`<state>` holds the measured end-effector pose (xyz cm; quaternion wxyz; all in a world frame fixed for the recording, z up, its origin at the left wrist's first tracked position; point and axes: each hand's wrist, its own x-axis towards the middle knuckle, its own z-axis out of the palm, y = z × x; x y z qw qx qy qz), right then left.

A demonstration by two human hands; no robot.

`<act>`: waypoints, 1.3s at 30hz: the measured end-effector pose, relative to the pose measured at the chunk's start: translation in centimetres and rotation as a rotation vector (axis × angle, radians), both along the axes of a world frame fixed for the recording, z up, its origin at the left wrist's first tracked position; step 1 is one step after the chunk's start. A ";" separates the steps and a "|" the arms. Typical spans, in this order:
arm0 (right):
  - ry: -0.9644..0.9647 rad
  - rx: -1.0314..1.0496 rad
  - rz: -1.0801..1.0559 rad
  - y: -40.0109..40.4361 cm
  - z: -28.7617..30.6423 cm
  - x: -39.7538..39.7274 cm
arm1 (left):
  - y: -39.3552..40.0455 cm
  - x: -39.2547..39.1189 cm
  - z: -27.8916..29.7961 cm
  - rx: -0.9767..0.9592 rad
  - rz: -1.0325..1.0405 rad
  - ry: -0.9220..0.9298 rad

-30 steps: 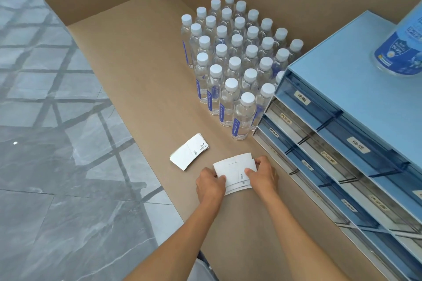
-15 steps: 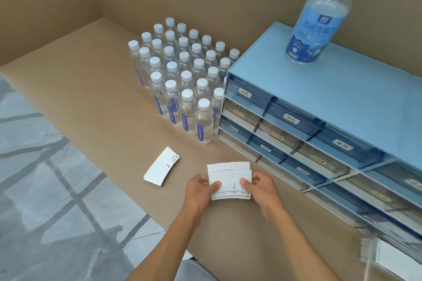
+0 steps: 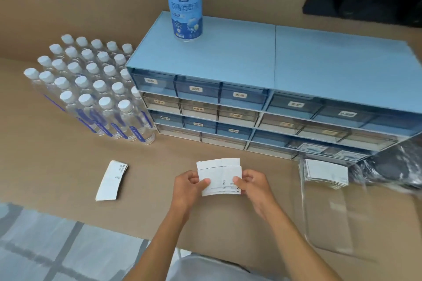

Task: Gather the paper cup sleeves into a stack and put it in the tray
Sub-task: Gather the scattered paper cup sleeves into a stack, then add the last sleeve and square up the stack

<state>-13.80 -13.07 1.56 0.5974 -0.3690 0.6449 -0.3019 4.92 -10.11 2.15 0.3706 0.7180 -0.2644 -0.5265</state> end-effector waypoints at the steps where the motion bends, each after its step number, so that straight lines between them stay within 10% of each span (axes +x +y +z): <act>1: 0.018 -0.008 0.004 0.3 0.1 -0.7 | 0.1 -0.6 0.0 -0.006 -0.013 -0.014; 20: 0.171 -0.200 -0.030 3.2 -2.2 -5.0 | -0.8 -4.2 -1.5 -0.093 -0.344 -0.330; 39: 0.163 -0.211 -0.164 5.5 -4.9 -3.9 | 0.4 -4.8 -5.1 -0.134 -0.314 -0.188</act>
